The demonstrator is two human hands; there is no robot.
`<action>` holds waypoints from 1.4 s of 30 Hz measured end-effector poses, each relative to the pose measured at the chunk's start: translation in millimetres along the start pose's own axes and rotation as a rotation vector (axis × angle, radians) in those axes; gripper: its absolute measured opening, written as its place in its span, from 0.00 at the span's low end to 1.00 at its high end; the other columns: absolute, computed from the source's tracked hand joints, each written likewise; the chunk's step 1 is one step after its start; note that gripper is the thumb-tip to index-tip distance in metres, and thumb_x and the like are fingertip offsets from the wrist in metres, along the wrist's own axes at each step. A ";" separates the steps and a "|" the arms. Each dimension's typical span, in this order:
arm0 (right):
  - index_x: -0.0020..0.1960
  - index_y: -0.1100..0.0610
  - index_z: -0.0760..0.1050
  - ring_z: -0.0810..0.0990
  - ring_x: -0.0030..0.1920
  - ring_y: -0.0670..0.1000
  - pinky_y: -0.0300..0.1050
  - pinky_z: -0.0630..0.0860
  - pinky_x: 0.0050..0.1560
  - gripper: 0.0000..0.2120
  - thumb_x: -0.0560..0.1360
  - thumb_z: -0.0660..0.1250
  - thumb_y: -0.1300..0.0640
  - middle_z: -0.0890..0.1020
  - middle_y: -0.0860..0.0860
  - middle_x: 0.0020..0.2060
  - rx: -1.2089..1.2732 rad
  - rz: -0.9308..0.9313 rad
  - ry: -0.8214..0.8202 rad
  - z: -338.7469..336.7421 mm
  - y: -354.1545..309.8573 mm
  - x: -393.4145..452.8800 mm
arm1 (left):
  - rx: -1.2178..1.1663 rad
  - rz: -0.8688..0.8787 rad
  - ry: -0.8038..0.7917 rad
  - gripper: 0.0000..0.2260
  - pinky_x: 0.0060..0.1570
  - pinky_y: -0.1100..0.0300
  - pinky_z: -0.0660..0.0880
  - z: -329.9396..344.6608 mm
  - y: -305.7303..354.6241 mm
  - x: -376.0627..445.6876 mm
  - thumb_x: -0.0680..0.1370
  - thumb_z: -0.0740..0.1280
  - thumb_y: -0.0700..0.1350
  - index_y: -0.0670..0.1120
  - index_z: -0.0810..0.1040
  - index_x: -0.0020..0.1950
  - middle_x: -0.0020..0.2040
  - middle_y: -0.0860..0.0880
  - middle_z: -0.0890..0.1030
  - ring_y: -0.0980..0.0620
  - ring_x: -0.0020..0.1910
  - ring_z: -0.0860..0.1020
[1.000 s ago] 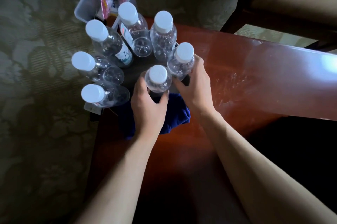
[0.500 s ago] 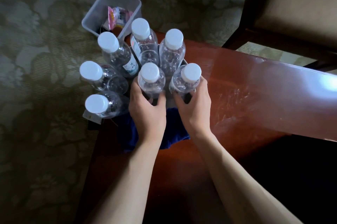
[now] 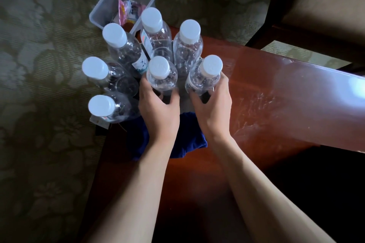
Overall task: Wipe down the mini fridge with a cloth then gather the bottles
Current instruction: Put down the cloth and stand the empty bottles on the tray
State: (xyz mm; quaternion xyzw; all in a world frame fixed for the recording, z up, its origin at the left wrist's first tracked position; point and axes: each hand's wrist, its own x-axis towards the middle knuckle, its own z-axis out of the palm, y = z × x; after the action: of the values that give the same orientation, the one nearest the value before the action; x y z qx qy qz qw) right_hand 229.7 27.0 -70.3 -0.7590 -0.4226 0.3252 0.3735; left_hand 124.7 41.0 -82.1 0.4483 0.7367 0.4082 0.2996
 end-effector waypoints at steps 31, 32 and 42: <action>0.61 0.60 0.71 0.74 0.56 0.55 0.35 0.62 0.48 0.15 0.76 0.65 0.55 0.75 0.54 0.55 -0.136 0.152 0.105 -45.5 -47.5 -70.7 | 0.037 -0.306 -0.277 0.12 0.49 0.67 0.73 -70.5 72.4 -61.2 0.75 0.69 0.44 0.44 0.80 0.58 0.49 0.49 0.84 0.58 0.44 0.80; 0.58 0.60 0.72 0.74 0.55 0.54 0.35 0.62 0.48 0.13 0.77 0.65 0.54 0.75 0.53 0.53 -0.122 0.164 0.122 -50.3 -55.4 -78.4 | 0.038 -0.293 -0.301 0.11 0.49 0.65 0.74 -80.4 79.7 -67.3 0.76 0.69 0.45 0.45 0.80 0.57 0.48 0.50 0.84 0.58 0.42 0.79; 0.41 0.57 0.78 0.81 0.45 0.54 0.46 0.74 0.47 0.10 0.74 0.66 0.51 0.84 0.52 0.40 -0.069 0.260 0.173 -127.4 -115.6 -220.1 | -0.091 -0.209 -0.555 0.12 0.55 0.50 0.78 -185.7 132.9 -161.2 0.69 0.69 0.52 0.48 0.80 0.48 0.44 0.47 0.84 0.49 0.44 0.82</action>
State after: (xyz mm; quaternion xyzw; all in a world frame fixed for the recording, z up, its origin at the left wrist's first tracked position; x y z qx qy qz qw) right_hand 191.8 -162.8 131.1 -0.8448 -0.2982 0.2895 0.3369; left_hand 97.5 -131.4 136.1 0.4506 0.6498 0.2696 0.5496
